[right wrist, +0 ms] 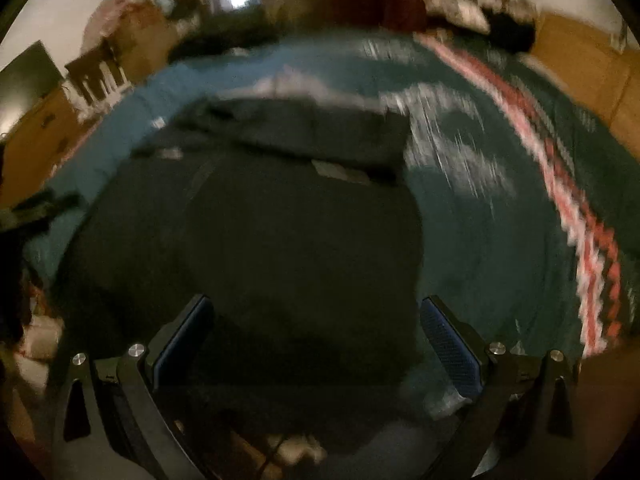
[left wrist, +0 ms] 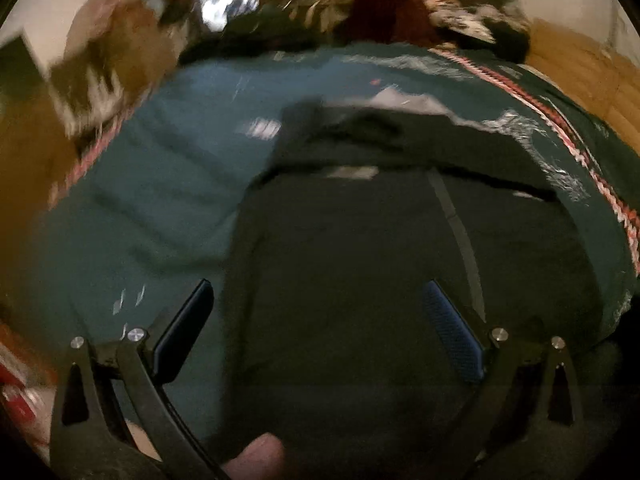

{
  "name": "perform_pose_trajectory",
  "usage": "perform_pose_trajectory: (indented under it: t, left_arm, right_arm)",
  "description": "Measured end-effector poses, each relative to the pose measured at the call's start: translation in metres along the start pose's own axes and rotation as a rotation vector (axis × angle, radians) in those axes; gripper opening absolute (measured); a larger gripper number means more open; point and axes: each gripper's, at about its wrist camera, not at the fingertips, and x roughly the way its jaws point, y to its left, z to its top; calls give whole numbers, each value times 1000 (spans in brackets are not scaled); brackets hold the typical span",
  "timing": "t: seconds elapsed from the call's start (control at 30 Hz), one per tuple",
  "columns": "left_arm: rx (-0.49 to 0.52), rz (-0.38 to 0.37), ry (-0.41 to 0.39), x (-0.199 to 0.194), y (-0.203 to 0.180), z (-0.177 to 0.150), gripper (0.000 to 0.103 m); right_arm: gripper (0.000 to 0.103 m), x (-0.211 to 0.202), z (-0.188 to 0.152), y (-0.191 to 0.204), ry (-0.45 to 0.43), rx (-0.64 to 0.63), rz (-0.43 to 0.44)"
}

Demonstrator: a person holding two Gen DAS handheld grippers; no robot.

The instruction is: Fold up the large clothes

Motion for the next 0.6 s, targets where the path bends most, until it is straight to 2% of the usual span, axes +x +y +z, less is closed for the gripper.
perform_pose_trajectory:
  t: [0.03, 0.17, 0.23, 0.33, 0.5, 0.6]
  left_arm:
    - [-45, -35, 33, 4, 18, -7, 103]
    - [-175, -150, 178, 20, 66, -34, 102]
    - [-208, -194, 200, 19, 78, -46, 101]
    - [-187, -213, 203, 13, 74, -57, 98]
    - [-117, -245, 218, 14, 63, -61, 92]
    - [-81, -263, 232, 22, 60, -64, 90]
  right_arm:
    - [103, 6, -10, -15, 42, 19, 20]
    - [85, 38, -58, -61, 210, 117, 133]
    - [76, 52, -75, -65, 263, 145, 202]
    - [76, 66, -87, -61, 284, 122, 190]
    - [76, 75, -87, -64, 264, 159, 203]
    - [76, 82, -89, -63, 287, 134, 170]
